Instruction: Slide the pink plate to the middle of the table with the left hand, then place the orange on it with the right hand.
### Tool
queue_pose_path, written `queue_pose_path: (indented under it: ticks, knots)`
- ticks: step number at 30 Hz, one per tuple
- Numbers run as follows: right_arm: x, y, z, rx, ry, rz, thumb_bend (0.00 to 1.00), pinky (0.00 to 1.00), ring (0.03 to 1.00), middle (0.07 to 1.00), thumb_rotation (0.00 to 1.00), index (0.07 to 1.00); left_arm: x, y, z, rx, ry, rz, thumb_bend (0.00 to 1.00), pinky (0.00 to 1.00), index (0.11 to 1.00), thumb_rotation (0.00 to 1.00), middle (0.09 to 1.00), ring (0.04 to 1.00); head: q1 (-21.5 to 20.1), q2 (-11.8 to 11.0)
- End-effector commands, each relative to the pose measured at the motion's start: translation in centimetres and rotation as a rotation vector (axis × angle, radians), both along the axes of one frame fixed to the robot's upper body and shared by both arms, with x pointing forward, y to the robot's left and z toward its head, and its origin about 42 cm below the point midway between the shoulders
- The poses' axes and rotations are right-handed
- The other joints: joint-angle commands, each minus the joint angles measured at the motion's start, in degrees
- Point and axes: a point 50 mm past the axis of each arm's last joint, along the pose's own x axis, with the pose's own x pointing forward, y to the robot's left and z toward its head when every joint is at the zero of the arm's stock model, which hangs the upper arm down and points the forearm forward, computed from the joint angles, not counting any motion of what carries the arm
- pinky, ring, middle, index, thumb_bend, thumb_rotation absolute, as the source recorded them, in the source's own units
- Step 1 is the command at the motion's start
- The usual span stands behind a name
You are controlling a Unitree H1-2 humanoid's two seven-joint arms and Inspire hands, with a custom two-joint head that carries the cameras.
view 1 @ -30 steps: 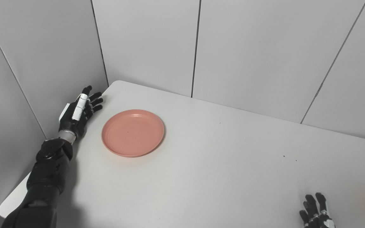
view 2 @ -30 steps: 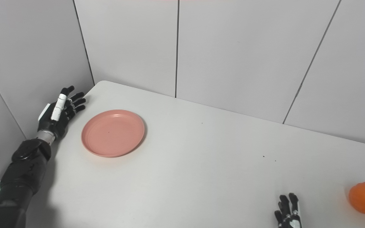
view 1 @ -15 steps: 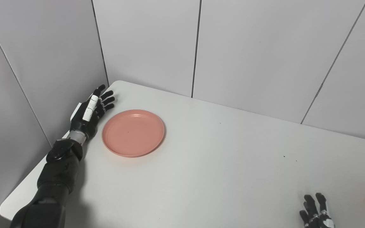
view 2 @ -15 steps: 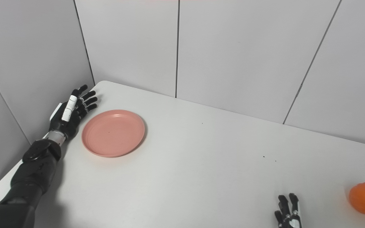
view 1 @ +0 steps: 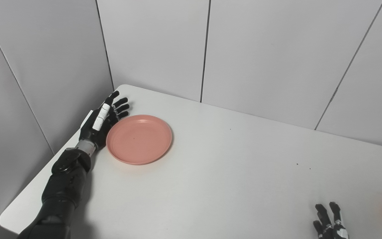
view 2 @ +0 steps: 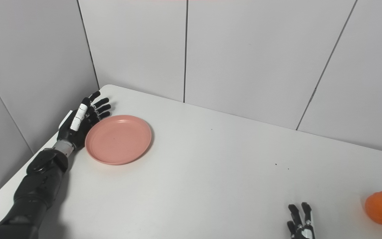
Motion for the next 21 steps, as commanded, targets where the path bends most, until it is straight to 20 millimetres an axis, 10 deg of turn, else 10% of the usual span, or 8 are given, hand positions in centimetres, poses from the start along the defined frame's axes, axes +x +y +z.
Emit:
queue_pose_path:
  ticks: [1, 21]
  knots:
    - [-4.5, -1.1, -2.8, -0.026, 0.189, 0.005, 0.74, 1.00, 0.999, 0.922, 1.00, 0.991, -0.5, -0.9, -0.8, -0.043, 0.035, -0.047, 0.89, 0.86, 0.915, 0.72, 0.859, 0.864, -0.10, 0.19]
    - [-4.6, -0.9, -2.4, -0.018, 0.148, 0.049, 0.76, 1.00, 1.000, 0.916, 1.00, 0.980, -0.8, -6.4, -0.7, -0.141, 0.046, -0.126, 0.88, 0.83, 0.926, 0.79, 0.837, 0.859, -0.93, 1.57]
